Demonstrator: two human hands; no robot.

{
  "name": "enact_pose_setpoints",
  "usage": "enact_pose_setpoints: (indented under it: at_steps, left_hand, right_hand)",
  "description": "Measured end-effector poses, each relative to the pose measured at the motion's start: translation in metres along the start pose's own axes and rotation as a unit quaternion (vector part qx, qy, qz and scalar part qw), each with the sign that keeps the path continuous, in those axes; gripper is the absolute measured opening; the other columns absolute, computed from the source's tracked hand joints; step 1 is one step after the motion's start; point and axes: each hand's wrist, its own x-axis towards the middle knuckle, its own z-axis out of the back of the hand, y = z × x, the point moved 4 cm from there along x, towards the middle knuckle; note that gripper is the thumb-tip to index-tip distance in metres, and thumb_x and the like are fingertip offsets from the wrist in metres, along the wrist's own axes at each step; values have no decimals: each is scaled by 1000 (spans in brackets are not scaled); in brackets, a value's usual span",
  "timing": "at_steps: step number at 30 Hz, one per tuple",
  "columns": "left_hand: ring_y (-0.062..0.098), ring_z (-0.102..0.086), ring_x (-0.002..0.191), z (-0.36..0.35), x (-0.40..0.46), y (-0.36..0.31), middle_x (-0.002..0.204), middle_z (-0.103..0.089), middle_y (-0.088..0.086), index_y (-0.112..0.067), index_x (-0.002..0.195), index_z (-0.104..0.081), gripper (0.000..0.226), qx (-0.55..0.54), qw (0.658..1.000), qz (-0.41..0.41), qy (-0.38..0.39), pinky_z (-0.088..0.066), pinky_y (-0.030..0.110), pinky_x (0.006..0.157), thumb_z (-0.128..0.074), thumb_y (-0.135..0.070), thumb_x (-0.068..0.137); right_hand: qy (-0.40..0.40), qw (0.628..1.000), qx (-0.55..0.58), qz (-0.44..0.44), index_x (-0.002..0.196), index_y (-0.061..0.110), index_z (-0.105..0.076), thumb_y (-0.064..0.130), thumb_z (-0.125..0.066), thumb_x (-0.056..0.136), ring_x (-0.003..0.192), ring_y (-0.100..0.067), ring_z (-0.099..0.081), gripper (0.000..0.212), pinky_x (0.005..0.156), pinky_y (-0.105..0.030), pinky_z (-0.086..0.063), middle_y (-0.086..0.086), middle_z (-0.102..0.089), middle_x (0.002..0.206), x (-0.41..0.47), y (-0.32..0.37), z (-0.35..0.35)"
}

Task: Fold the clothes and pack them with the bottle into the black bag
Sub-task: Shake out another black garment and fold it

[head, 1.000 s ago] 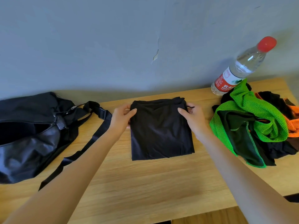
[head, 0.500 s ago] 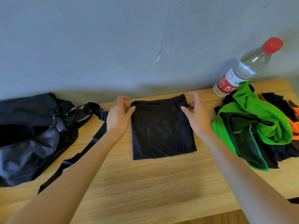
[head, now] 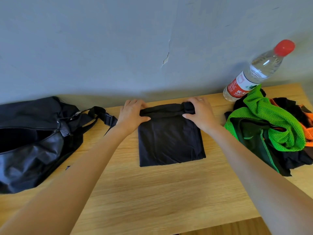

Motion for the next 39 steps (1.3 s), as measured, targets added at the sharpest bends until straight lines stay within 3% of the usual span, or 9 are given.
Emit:
enact_pose_setpoints:
  at_steps: [6, 9, 15, 19, 23, 27, 29, 33, 39]
  left_hand:
    - [26, -54, 94, 2, -4, -2, 93, -59, 9, -15, 87, -60, 15, -139, 990, 7, 16, -46, 37, 82, -71, -9, 79]
    - [9, -62, 85, 8, -11, -4, 91, -66, 6, -16, 83, -60, 19, -281, 959, 35, 24, -51, 17, 76, -69, 0, 79]
    - [-6, -63, 74, 23, -32, -16, 82, -66, -5, -17, 80, -62, 24, -392, 919, 42, 7, -49, 10, 68, -66, 6, 79]
    - [1, -64, 88, 25, -53, -17, 86, -68, -6, -10, 80, -63, 16, -372, 927, 22, 31, -49, 14, 80, -66, 5, 80]
    - [-9, -60, 87, 14, -79, -7, 93, -69, -16, -10, 78, -66, 14, -332, 942, 9, 53, -45, 8, 71, -69, 4, 77]
    - [-14, -48, 100, -3, -99, 4, 99, -59, -14, -24, 71, -64, 28, -218, 974, -54, 35, -32, 7, 92, -76, 2, 70]
    - [-3, -46, 104, -11, -104, 10, 100, -53, -17, -30, 72, -63, 33, -152, 986, -68, 8, -29, 22, 101, -80, -2, 66]
    - [21, -41, 109, -18, -111, 12, 103, -49, -14, -32, 78, -67, 34, -78, 995, -47, -44, -22, 35, 96, -81, -3, 66]
    - [3, -28, 110, -10, -123, 6, 111, -47, -13, -26, 76, -71, 47, -46, 992, -72, -96, -19, 34, 91, -53, 17, 78]
  right_hand:
    - [-1, 996, 85, -3, 89, 13, -59, 12, -69, 81, 98, -20, -45, 13, 74, -28, -34, 1, -50, 87, -4, 2, 5]
    - [-11, 982, 190, -5, 84, 11, -56, 3, -68, 80, 78, -11, -50, 15, 59, -11, -35, 5, -52, 79, -12, 3, 15]
    - [-38, 960, 276, 31, 78, 12, -58, -3, -69, 76, 68, 6, -50, 19, 62, -10, -38, 9, -55, 74, -35, 6, 39]
    - [-19, 954, 296, 36, 76, 18, -60, -2, -70, 76, 69, 4, -48, 23, 63, -10, -37, 8, -56, 74, -59, 2, 44]
    - [2, 960, 275, 43, 81, 7, -66, -4, -72, 74, 76, 3, -55, 14, 72, -8, -39, 3, -64, 80, -87, -6, 36]
    - [20, 963, 261, 63, 80, 13, -72, -6, -72, 71, 87, 1, -62, 21, 83, -11, -44, 5, -70, 85, -109, -11, 22]
    - [3, 968, 235, 86, 77, 13, -72, -7, -73, 70, 88, 9, -57, 21, 82, -6, -38, 9, -69, 83, -115, -12, 16]
    - [-14, 984, 153, 89, 84, 19, -75, -1, -73, 72, 101, 2, -48, 23, 96, -31, -37, 14, -68, 94, -122, -22, 3]
    - [38, 975, 210, 66, 84, 32, -73, 26, -76, 75, 118, -6, -42, 11, 104, -36, -26, 24, -65, 102, -132, -28, 10]
